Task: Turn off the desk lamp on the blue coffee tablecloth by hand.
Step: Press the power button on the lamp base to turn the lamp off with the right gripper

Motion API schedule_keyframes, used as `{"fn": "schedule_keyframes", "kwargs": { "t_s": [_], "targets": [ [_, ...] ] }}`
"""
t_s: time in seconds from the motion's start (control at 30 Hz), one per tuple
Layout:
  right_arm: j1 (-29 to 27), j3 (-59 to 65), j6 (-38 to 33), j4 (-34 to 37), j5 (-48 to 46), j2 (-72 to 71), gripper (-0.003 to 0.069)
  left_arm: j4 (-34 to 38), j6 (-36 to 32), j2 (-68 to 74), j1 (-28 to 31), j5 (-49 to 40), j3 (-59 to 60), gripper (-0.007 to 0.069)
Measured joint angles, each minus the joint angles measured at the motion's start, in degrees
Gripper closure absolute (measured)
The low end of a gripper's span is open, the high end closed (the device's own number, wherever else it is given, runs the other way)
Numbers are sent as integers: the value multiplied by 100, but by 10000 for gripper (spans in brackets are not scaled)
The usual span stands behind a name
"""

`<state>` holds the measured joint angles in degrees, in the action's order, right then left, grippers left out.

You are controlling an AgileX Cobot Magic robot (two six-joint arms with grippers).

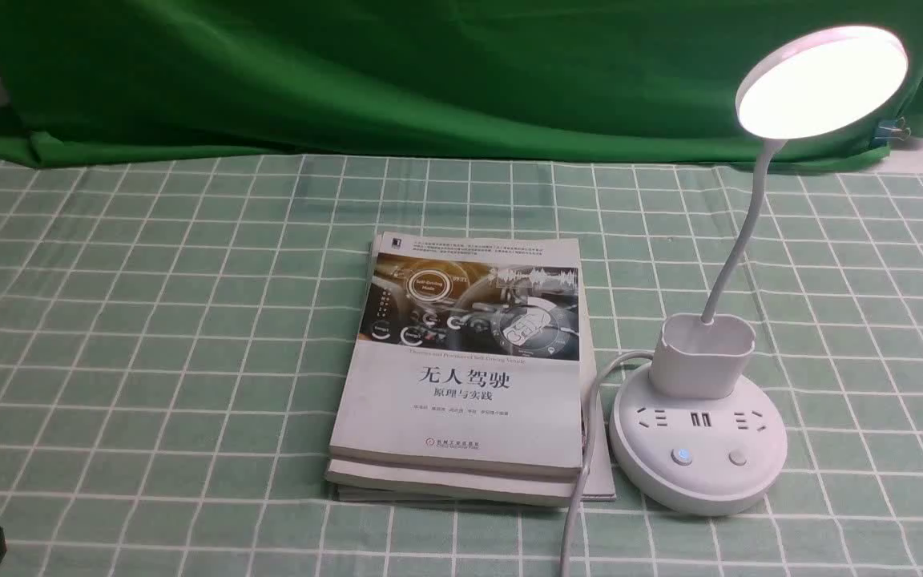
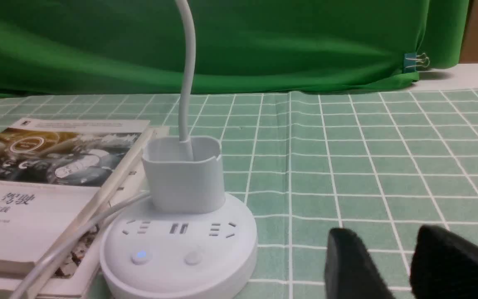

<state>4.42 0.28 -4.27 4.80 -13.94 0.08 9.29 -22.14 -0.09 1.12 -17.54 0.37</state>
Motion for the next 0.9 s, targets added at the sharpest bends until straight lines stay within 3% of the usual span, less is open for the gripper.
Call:
{"fn": "schedule_keyframes", "kwargs": {
  "t_s": [0.9],
  "targets": [
    [0, 0, 139, 48, 177, 0, 419, 0, 0, 0, 0, 0, 0, 624]
  ]
}}
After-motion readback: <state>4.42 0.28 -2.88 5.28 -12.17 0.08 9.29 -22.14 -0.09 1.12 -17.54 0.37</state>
